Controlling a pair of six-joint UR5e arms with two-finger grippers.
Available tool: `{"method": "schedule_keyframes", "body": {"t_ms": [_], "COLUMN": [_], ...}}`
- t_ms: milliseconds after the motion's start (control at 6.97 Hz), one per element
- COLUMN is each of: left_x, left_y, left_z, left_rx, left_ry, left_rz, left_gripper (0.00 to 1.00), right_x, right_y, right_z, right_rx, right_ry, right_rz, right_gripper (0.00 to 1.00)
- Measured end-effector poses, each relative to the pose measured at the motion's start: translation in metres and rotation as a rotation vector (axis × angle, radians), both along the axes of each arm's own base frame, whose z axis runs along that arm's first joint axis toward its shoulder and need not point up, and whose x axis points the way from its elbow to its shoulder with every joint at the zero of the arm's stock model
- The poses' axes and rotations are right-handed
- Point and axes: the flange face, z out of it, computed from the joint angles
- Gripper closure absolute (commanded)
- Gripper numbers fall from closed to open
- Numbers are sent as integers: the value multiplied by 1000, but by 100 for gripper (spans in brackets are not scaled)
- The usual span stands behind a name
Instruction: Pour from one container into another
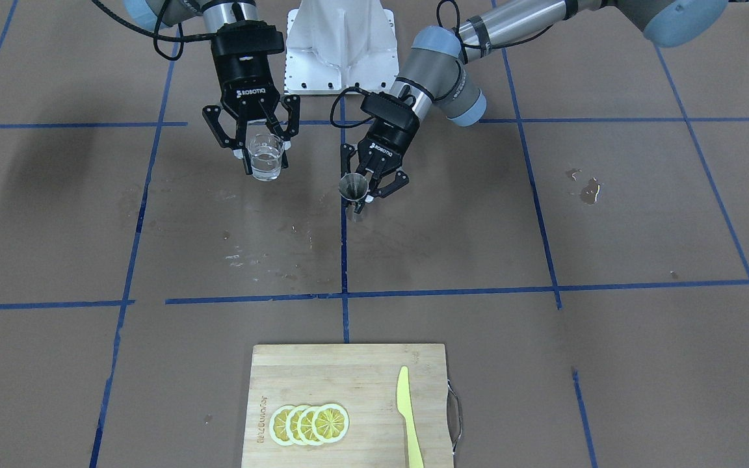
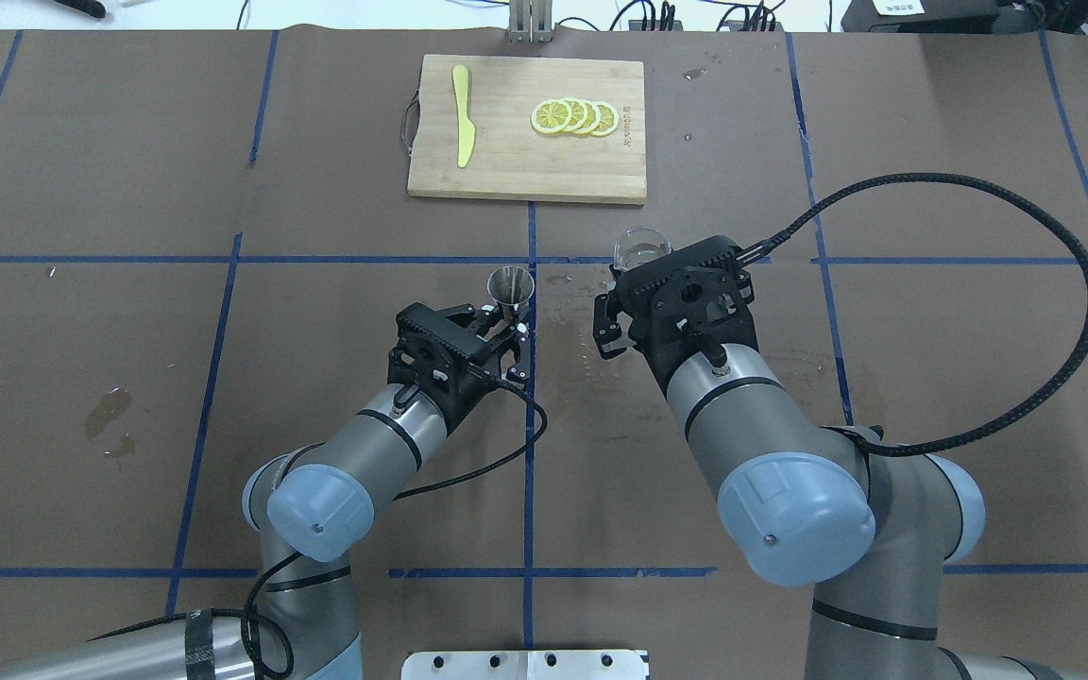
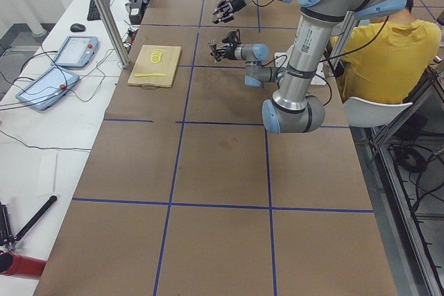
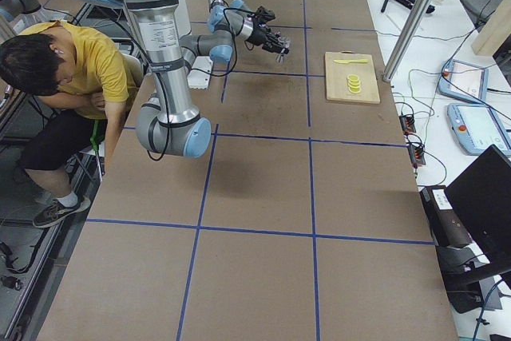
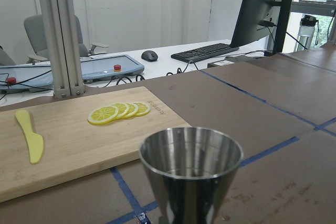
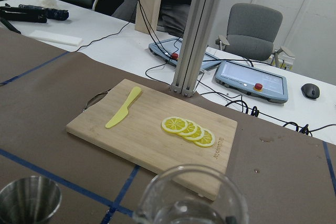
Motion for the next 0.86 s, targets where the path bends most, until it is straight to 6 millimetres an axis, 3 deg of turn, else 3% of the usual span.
{"method": "schedule_keyframes", "body": {"t_ms": [861], "left_x": [7], "left_y": [2], "left_z": [-18], "left_rx": [27], "left_ry": [15], "left_rz": [35], "left_gripper": [100], "right_x": [-20], "right_y": [-17], "right_z": [-53], "right_rx": [-21], "right_ry": [158], "right_rz": [3], "right_gripper": [99]}}
